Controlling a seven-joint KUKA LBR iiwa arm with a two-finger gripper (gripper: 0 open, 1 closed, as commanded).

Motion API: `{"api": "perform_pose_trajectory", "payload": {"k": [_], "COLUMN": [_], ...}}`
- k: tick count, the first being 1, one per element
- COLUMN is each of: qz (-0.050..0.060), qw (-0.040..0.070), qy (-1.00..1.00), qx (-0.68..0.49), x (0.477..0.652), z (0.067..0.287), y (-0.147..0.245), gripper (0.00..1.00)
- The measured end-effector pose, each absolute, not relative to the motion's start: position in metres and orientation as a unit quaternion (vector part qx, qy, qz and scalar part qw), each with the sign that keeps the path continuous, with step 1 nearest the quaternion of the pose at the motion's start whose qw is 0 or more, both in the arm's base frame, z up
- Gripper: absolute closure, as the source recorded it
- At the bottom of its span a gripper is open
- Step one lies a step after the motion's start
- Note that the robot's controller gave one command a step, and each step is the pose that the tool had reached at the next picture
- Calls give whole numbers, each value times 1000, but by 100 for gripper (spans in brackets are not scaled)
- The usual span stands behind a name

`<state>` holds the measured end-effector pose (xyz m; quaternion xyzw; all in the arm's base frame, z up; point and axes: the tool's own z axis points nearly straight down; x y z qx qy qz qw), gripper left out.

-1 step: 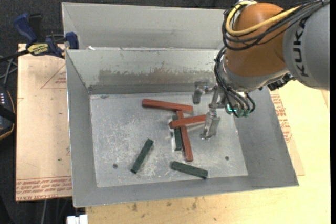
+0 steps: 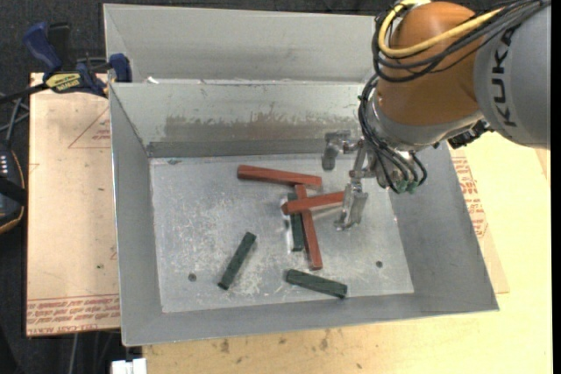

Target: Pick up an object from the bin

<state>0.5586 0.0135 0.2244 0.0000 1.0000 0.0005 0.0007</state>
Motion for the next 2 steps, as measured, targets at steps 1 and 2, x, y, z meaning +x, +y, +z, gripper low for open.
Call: {"api": "perform_pose_trajectory", "payload": {"k": [1,2], "qz": [0,0], "qw": [4,4], "qy": [1000,993], "qx": [-24,-118], "x": [579,613], "z": [157,78], "y": [-5,-30], "gripper": [0,0]}}
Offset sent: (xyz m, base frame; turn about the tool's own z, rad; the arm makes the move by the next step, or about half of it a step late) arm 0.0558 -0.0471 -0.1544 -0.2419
